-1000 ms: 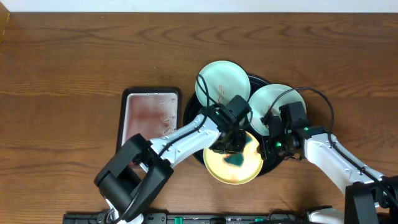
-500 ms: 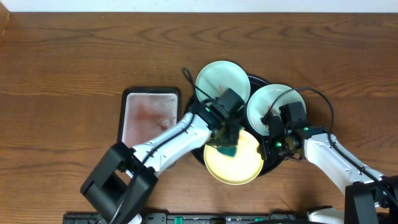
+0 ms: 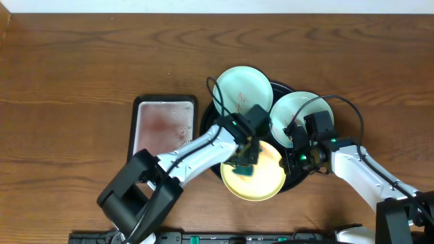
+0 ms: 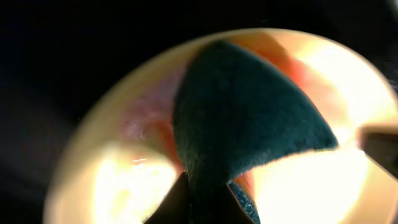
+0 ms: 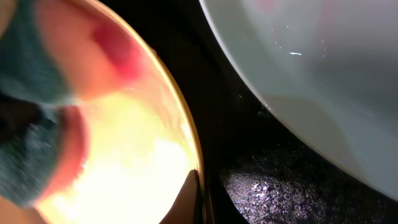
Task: Clean dirty plates on tray and stack at the side
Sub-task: 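Scrub the yellow plate with the sponge while right gripper holds it, then return the sponge to the basin with the left gripper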
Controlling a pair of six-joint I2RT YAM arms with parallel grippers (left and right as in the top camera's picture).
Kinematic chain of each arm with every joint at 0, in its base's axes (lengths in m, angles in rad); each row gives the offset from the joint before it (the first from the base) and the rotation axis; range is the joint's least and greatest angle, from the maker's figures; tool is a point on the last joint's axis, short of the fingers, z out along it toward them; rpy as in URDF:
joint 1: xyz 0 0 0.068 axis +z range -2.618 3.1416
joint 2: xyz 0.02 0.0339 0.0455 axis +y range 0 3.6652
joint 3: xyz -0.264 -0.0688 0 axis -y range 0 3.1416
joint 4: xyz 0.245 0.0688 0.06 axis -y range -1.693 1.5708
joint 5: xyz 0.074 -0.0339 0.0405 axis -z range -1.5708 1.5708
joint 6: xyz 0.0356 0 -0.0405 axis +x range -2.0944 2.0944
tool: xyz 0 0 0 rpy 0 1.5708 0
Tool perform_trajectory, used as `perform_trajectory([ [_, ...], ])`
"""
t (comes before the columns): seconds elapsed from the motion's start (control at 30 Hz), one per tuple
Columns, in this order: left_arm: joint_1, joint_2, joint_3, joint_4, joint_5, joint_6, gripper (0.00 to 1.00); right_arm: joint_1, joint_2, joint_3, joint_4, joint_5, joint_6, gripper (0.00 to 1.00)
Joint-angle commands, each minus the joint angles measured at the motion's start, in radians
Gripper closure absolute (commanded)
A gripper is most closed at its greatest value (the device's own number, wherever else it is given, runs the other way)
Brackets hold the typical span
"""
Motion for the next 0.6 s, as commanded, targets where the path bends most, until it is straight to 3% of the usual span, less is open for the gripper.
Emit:
perform_trajectory([
  [0.0, 0.071, -0.044, -0.005, -0.041, -0.096, 0.048, 0.92, 0.0, 0.008, 0.011, -0.002, 0.016, -0.005, 0.99],
  [0.07, 0.089, -0.098, -0.005, -0.049, -0.049, 0.08, 0.93, 0.0, 0.008, 0.011, -0.002, 0.016, -0.005, 0.99],
  [0.13, 0.099, -0.166, -0.005, -0.054, -0.029, 0.108, 0.93, 0.0, 0.008, 0.011, -0.001, 0.016, -0.005, 0.91],
  [0.2, 0.109, -0.238, -0.006, -0.064, -0.034, 0.136, 0.93, 0.0, 0.008, 0.011, 0.002, 0.016, -0.005, 0.71],
  [0.43, 0.277, -0.401, -0.006, -0.157, -0.142, 0.159, 0.93, 0.0, 0.008, 0.011, -0.01, -0.009, -0.006, 0.73],
  [0.57, 0.428, -0.404, -0.021, -0.171, -0.103, 0.224, 0.93, 0.008, 0.008, 0.011, -0.006, -0.045, -0.006, 0.92],
])
